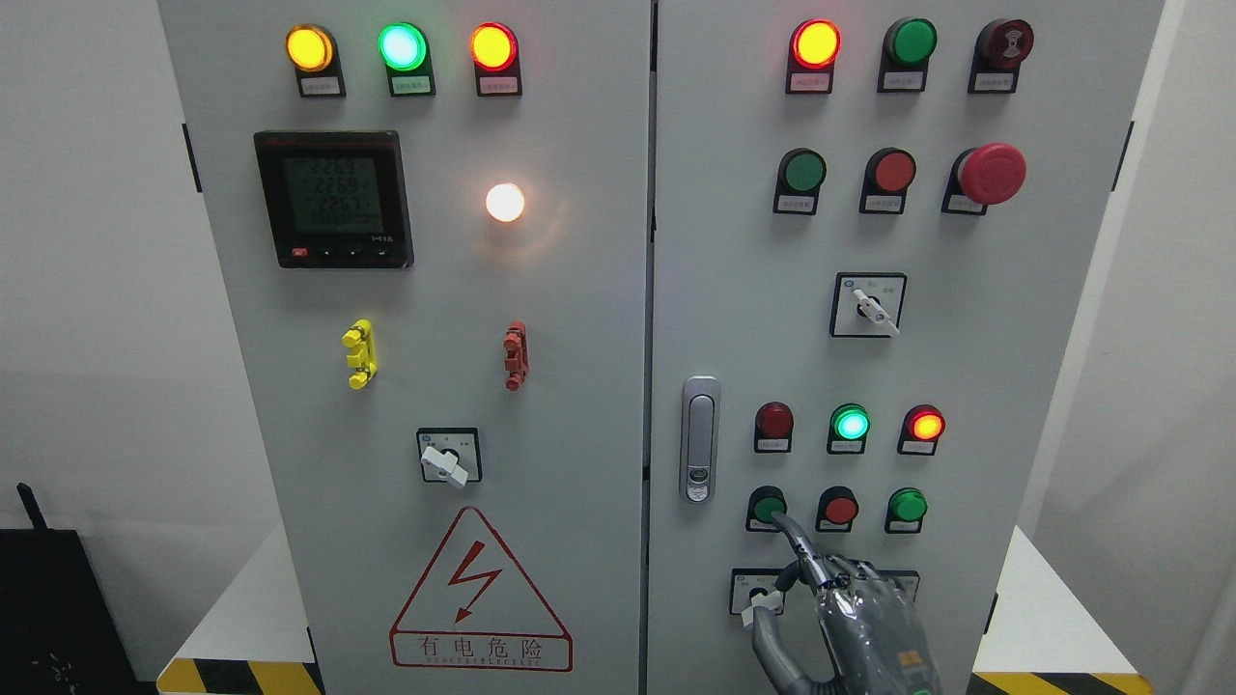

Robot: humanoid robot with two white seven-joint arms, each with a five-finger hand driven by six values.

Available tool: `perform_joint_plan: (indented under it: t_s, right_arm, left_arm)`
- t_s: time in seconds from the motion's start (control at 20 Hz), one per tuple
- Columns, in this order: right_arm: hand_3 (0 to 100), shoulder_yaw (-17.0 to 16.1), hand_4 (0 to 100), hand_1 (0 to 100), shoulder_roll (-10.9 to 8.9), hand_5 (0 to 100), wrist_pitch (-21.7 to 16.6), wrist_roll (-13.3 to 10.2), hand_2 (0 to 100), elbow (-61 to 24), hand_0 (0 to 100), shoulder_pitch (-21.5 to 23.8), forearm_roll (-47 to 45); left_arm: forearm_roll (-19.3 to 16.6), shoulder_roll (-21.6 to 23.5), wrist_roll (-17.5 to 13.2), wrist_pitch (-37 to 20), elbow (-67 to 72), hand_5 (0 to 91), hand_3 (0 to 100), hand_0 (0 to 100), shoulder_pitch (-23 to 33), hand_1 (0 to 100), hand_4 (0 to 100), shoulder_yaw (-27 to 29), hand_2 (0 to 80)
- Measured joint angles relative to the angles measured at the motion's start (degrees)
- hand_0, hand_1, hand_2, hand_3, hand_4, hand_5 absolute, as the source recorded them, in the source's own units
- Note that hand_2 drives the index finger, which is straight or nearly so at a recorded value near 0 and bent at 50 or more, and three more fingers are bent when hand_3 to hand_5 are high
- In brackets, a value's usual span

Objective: Press green start button
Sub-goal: 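Press the green push button with the right hand's extended finger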

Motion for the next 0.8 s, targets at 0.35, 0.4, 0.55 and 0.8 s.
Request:
perform_joint_plan:
  t_s: [0.35, 0.4, 0.55, 0.8]
  right_arm:
    - [55, 0.06, 55, 39, 0.01, 39, 0.32, 0.13, 0, 0.76, 71, -0.58, 0.02]
    - [55, 0.06, 55, 39, 0.01, 39, 0.34, 0.19, 0, 0.85, 71, -0.65, 0.03]
    - [55, 0.50, 55, 39, 0.02, 39, 0.39, 0.34, 0, 1.09, 71, -0.84, 0.06]
    - [56, 1.09, 55, 39, 0.02, 39, 0.53, 0.37, 0, 1.46, 71, -1.22, 0.06]
  left_arm:
    - [0.00, 0.00, 0.00, 0.00, 0.00, 0.0, 0, 12, 0.00, 56, 0, 0.00, 0.0]
    - [0.00, 0.00, 0.00, 0.00, 0.00, 0.0, 0, 12, 0.00, 56, 0, 0.00, 0.0]
    - [0.00, 0.00, 0.00, 0.00, 0.00, 0.0, 0, 12, 0.00, 56, 0, 0.00, 0.0]
    - [0.00, 0.00, 0.00, 0.00, 0.00, 0.0, 0, 12, 0.00, 56, 0, 0.00, 0.0]
